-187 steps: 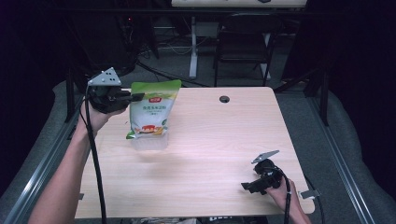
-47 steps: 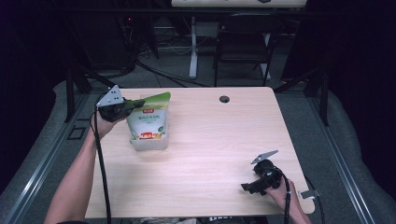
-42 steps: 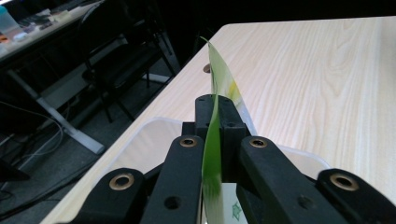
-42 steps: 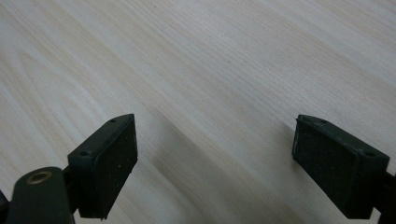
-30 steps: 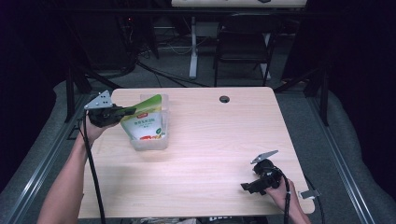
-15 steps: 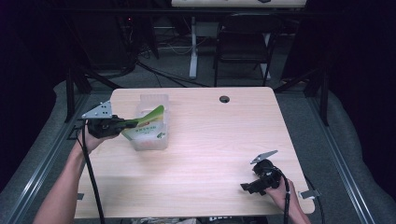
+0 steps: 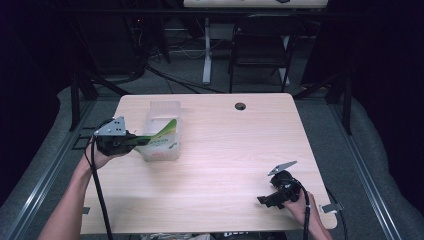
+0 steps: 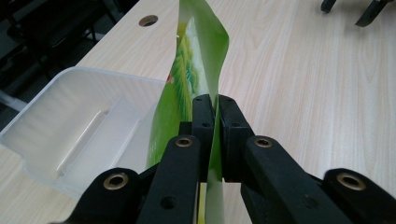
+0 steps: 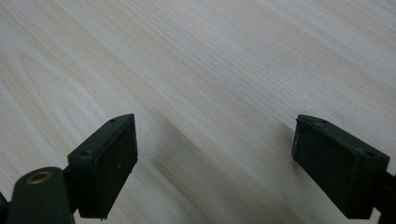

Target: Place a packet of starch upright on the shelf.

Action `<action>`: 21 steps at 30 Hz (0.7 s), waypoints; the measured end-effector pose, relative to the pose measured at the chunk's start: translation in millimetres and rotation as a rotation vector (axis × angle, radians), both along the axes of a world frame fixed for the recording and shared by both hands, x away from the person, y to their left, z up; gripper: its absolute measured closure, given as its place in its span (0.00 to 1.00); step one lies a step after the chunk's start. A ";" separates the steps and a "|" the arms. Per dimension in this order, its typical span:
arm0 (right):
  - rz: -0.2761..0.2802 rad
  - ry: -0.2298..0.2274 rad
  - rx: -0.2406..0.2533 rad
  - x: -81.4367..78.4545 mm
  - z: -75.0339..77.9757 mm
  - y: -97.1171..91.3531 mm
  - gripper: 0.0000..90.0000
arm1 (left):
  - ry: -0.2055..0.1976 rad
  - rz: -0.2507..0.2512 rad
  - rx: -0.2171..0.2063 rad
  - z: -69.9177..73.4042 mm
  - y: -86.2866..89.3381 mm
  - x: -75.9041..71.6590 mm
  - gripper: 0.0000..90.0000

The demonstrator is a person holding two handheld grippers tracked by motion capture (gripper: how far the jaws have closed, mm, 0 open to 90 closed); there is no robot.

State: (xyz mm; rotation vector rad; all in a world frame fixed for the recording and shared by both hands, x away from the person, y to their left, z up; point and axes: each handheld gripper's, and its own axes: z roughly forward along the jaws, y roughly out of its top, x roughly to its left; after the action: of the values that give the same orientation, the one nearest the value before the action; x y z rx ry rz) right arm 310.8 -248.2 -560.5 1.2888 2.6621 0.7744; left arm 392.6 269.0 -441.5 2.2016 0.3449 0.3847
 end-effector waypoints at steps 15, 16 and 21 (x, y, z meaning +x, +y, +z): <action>0.005 0.005 -0.002 1.2 0.0 1.3 0.15 | -0.016 0.183 -0.024 6.9 1.8 2.0 0.29; 0.002 -0.001 -0.007 1.3 -0.1 0.9 0.15 | -0.017 0.191 -0.022 7.5 2.3 1.5 0.22; 0.000 0.001 -0.010 0.9 0.1 0.7 0.15 | -0.030 0.246 -0.019 13.1 4.4 -7.2 0.16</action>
State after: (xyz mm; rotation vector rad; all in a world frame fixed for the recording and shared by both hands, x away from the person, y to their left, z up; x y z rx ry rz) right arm 311.7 -247.5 -560.5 1.2871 2.6637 0.7600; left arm 385.4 273.4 -428.5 2.1379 0.6032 0.5448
